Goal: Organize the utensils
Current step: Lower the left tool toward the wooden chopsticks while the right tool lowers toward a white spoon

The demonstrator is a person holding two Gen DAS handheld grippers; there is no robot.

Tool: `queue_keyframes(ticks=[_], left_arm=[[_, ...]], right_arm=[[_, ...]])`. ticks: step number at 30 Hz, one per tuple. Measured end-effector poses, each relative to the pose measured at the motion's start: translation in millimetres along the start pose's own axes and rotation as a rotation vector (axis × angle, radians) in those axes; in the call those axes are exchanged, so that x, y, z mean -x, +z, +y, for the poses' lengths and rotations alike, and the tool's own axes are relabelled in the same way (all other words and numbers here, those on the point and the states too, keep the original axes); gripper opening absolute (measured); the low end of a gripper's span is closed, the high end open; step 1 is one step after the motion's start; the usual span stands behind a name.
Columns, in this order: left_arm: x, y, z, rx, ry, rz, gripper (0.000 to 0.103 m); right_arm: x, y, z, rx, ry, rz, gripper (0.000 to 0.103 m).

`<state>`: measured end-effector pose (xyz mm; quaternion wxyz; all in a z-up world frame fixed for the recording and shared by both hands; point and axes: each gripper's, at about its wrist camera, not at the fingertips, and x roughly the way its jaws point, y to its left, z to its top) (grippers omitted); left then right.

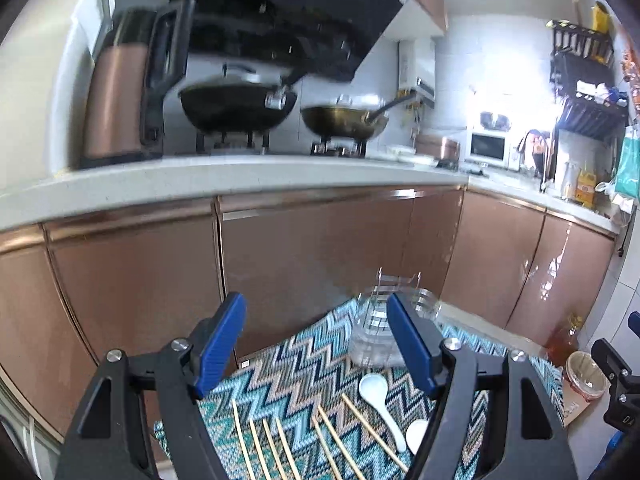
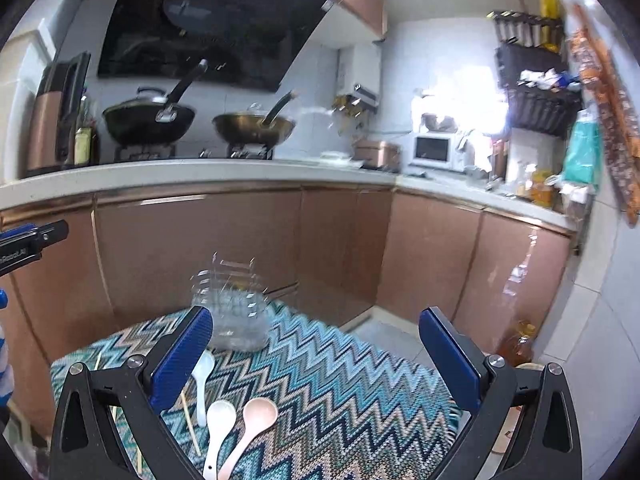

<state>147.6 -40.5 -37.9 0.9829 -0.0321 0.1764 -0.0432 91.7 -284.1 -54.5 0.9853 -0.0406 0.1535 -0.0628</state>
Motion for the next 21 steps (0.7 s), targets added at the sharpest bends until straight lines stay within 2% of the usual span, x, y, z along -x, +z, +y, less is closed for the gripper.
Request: queue_keyframes(ticks=[4, 8, 10, 11, 13, 15, 17, 21], left_arm=[[-30.7, -8.1, 22.1, 0.037, -0.019, 0.128, 0.071], [-60.7, -25.0, 43.8, 0.089, -0.099, 0.289, 0.071], [-79.4, -38.9, 53.4, 0.127, -0.148, 0.394, 0.070], [-86.2, -42.4, 56.9, 0.137, -0.159, 0.421, 0.070], [-99.7, -56.4, 60.9, 0.159, -0.194, 0.494, 0.068], [-109.0, -65.8, 62.5, 0.169, -0.219, 0.543, 0.063], [-116.2, -75.1, 63.5, 0.174, -0.232, 0.579, 0.060], [-129.8, -91.6, 68.6, 0.207, -0.246, 0.635, 0.053]], right_arm=[[-32.5, -4.7, -7.6, -0.006, 0.144, 0.091, 0.103], [-77.0, -19.1, -12.7, -0.025, 0.296, 0.223, 0.100], [-113.1, -34.0, -10.0, -0.047, 0.426, 0.325, 0.082], [-125.2, -39.9, -6.6, -0.052, 0.481, 0.359, 0.076], [-147.6, -53.7, 6.1, -0.042, 0.599, 0.434, 0.056], [-166.1, -67.0, 22.9, 0.005, 0.703, 0.507, 0.046], [-179.9, -80.3, 41.0, 0.079, 0.757, 0.567, 0.039], [-201.5, -99.3, 62.8, 0.218, 0.795, 0.641, 0.031]])
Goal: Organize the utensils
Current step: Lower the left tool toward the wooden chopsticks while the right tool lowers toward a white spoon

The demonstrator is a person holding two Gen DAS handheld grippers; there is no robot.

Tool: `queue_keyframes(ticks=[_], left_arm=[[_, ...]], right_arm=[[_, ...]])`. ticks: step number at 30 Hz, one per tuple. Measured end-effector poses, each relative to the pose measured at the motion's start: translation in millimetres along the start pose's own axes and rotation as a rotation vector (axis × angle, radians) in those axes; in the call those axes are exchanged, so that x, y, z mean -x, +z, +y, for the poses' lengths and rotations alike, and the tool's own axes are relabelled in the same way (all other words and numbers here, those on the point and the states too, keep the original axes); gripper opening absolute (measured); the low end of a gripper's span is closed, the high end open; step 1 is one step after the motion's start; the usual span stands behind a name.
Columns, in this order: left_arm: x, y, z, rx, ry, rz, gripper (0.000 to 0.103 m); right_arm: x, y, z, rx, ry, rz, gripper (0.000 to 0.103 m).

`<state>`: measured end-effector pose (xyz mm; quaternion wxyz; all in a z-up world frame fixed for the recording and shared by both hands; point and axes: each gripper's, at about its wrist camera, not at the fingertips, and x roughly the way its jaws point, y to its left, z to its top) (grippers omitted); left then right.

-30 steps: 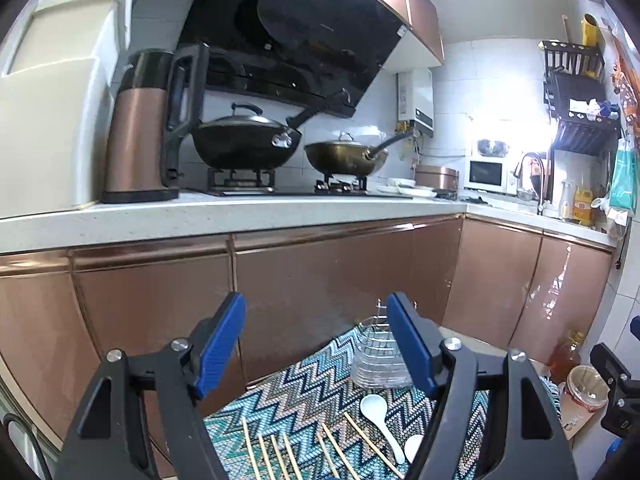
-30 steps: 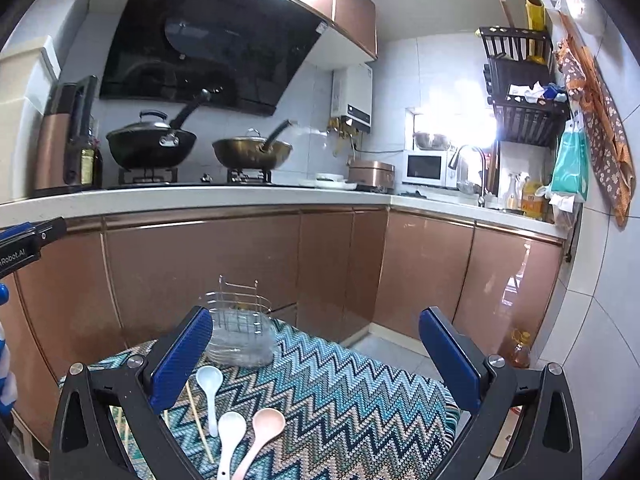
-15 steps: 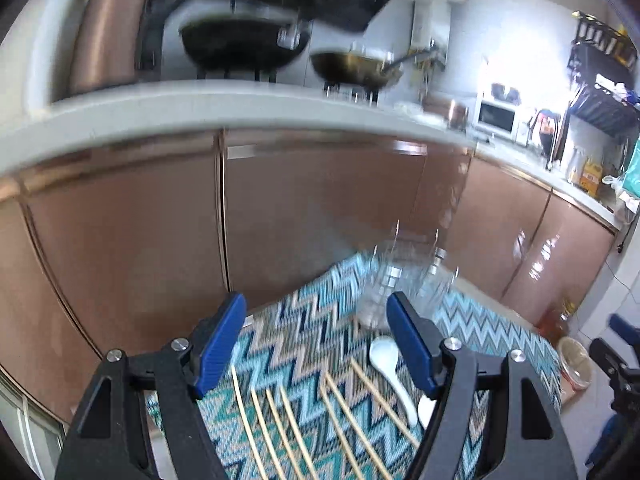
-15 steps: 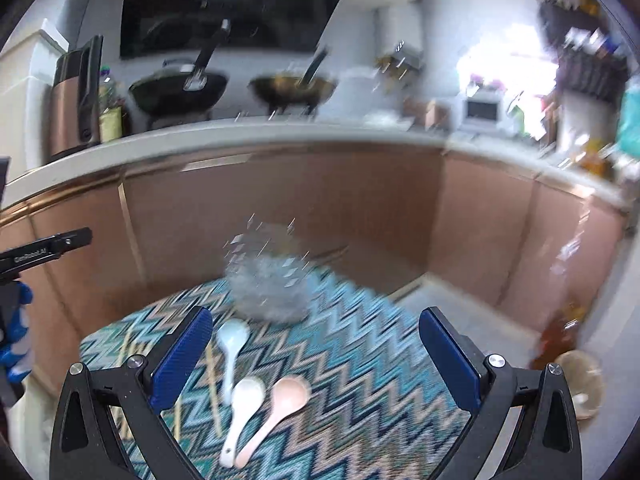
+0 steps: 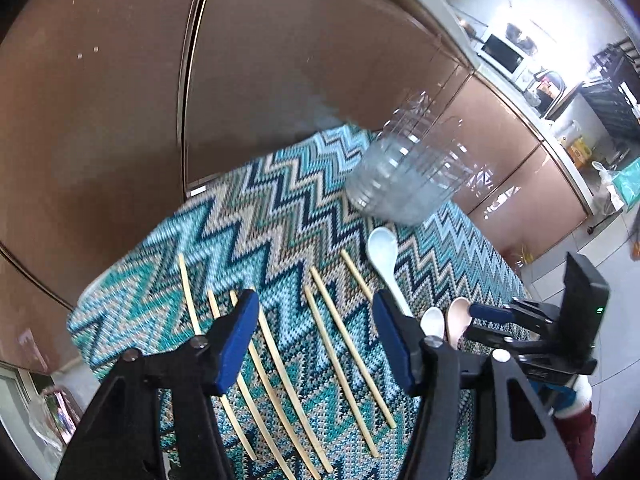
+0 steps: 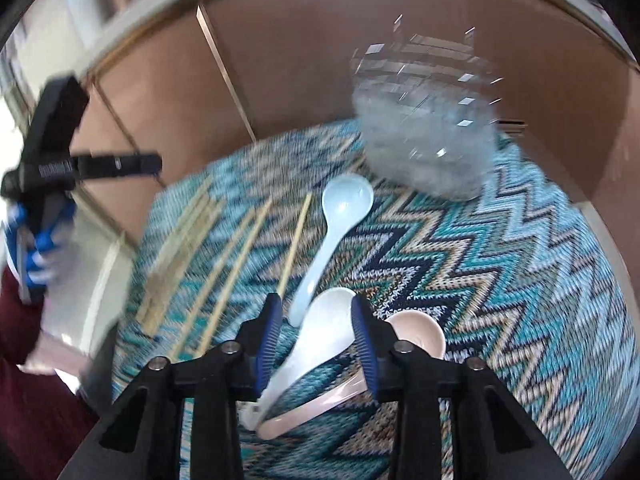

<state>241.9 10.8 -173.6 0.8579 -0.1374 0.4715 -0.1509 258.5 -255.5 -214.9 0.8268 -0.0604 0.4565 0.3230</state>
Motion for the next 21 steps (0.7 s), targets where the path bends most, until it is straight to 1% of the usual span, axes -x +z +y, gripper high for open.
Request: queue_keyframes(ticks=[5, 9, 12, 15, 21], left_arm=[[-17.3, 1.2, 20.8, 0.052, -0.017, 0.057, 0.048], [-32.9, 3.4, 32.4, 0.087, -0.024, 0.117, 0.041], [-45.2, 5.1, 34.2, 0.085, 0.008, 0.151, 0.034], [-58.2, 5.9, 41.2, 0.111, 0.034, 0.193, 0.029], [-66.7, 6.2, 48.1, 0.133, 0.078, 0.214, 0.023]], right_arm=[[-24.2, 5.4, -12.2, 0.080, 0.016, 0.081, 0.029], [-29.7, 6.2, -18.3, 0.126, 0.019, 0.128, 0.029], [-36.5, 7.5, -23.0, 0.149, 0.029, 0.153, 0.029], [-40.8, 6.9, -25.8, 0.161, 0.041, 0.174, 0.024], [-50.8, 6.6, -26.8, 0.179, 0.053, 0.195, 0.017]])
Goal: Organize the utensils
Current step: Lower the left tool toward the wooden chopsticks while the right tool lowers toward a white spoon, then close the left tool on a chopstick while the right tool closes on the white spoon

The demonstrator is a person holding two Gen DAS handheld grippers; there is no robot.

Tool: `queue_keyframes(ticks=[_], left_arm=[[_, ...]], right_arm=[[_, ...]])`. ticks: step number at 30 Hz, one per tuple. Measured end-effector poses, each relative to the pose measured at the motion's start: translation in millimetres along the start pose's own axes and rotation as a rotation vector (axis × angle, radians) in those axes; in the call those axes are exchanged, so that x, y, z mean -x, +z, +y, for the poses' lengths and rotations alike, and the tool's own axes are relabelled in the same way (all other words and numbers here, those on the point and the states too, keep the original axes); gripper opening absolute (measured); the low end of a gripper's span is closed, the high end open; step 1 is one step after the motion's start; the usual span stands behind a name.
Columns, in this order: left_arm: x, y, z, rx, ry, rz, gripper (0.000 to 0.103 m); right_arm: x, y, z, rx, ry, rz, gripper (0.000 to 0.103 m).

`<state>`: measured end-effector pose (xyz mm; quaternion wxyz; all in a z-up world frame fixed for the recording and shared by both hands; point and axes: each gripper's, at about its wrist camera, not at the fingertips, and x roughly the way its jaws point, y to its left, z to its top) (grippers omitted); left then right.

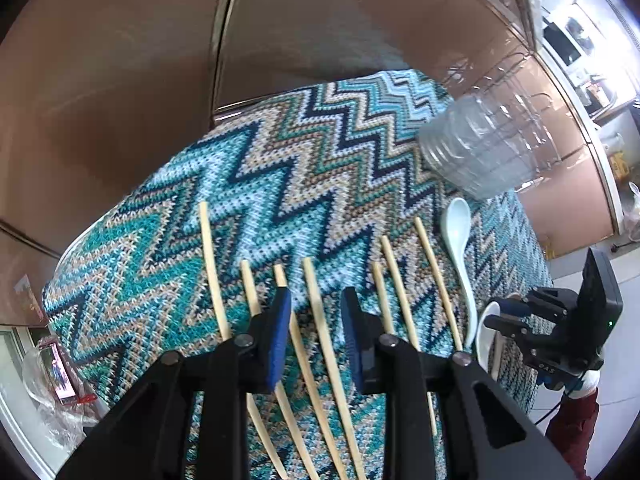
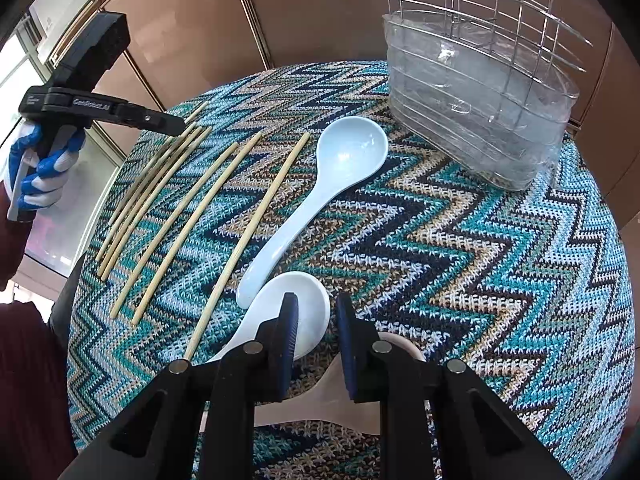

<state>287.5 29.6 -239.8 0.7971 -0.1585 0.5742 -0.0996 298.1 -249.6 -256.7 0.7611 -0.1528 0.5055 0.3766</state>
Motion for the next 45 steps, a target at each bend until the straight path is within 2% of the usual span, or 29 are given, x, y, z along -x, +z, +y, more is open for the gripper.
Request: queue_keyframes(ticks=[6, 17, 21, 24, 31, 37, 41, 45], left_arm=[[-10.3, 2.9, 7.2, 0.030, 0.047, 0.026, 0.017], [-24.8, 6.0, 11.0, 0.057, 0.084, 0.046, 0.011], [-25.1, 5.4, 7.3, 0.067, 0.103, 0.030, 0.006], [-18.0, 3.0, 9.8, 0.091, 0.085, -0.007, 0.005], [32.5, -9.6, 1.7, 0.042, 0.045, -0.159, 0.005], [93.8, -17.0, -23.0, -0.036, -0.038, -0.336, 0.004], [128.9, -2.7, -53.4, -0.091, -0.106, -0.455, 0.004], [155.1, 26.7, -90.9, -0.133, -0.176, -0.574, 0.004]], right_arm=[[-7.0, 3.6, 1.4, 0.018, 0.017, 0.011, 0.016], [-11.2, 8.8, -0.1, 0.050, 0.044, 0.027, 0.012], [-8.0, 11.0, 7.6, 0.086, 0.002, 0.026, 0.010], [-2.9, 9.7, 15.6, 0.104, -0.034, 0.025, 0.009], [37.3, 1.0, 39.6, 0.124, -0.116, -0.025, 0.007], [82.8, 4.5, 62.9, 0.121, -0.191, -0.110, 0.005], [111.6, 16.1, 65.7, 0.102, -0.271, -0.173, 0.005], [159.5, 41.3, 63.0, 0.054, -0.387, -0.315, 0.005]])
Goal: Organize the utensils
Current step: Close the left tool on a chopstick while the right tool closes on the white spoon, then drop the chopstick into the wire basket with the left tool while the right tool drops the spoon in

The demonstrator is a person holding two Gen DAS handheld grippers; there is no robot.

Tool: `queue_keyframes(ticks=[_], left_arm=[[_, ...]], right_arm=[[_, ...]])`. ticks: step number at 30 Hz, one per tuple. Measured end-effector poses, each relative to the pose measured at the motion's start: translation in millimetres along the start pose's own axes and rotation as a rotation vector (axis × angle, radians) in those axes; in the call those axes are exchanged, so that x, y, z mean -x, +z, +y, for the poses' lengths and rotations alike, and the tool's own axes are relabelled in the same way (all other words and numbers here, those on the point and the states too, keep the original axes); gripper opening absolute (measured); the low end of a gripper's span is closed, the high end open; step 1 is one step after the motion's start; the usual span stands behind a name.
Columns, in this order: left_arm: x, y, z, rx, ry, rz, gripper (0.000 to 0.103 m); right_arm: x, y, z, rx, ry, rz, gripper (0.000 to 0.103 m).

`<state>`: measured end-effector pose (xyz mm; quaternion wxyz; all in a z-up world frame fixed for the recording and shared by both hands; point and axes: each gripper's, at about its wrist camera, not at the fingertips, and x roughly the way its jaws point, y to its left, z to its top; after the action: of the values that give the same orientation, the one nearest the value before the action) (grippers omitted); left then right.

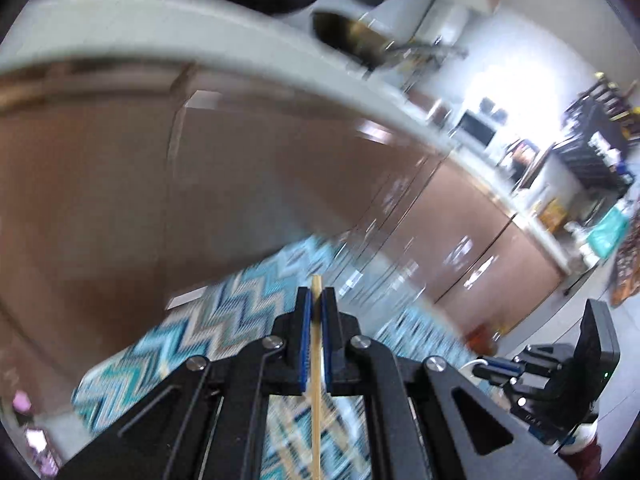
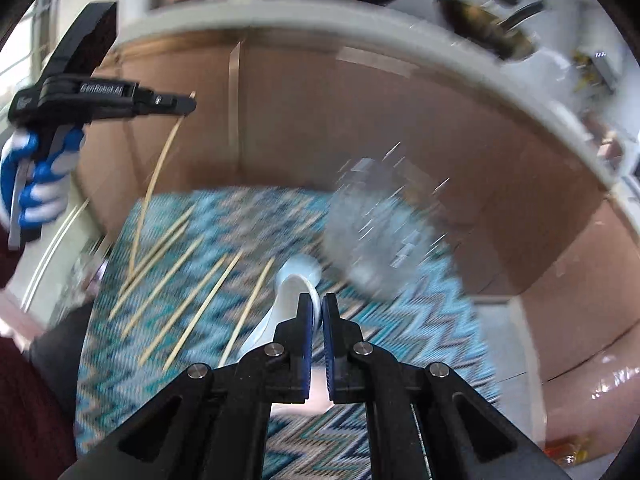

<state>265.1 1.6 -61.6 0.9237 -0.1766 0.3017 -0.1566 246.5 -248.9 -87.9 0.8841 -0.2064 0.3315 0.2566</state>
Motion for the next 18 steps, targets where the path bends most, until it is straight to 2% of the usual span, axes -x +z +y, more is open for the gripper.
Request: queue_keyframes(ticks=[1, 3, 5, 7, 12, 14, 18], left_arm=[[-3.1, 9.0, -8.7, -0.009, -0.004, -0.029, 0.004], [-9.0, 28.2, -26.8, -0.028, -0.010, -0.100, 0.004], [-20.2, 48.3, -44.0, -0.025, -0.028, -0.168, 0.004], [-32.4, 63.9, -56.3, -0.014, -0.032, -0.235, 0.004], [-67.5, 80.3, -82.4, -0.038, 0.051, -0.394, 0.004], [-89.8, 80.2, -86.9, -0.045, 0.066, -0.409, 0.004], [-126.3, 67.8, -88.0, -0.078, 0.118, -0.418, 0.004]], right_arm=[[3.8, 4.1, -3.9, -0.007, -0.018, -0.015, 0.005], [16.7, 25.7, -20.1, -0.048, -0.113, -0.098, 0.005], [21.5, 35.5, -30.9, -0.078, -0.158, -0.147, 0.005], [22.7, 49.7, -47.1, -0.120, -0.248, -0.222, 0.005], [-8.1, 65.3, -63.7, -0.153, -0.414, -0.290, 0.005], [-27.2, 67.8, -67.5, -0.156, -0.460, -0.291, 0.005], [-70.0, 65.7, -76.3, -0.178, -0.483, -0.278, 0.006]])
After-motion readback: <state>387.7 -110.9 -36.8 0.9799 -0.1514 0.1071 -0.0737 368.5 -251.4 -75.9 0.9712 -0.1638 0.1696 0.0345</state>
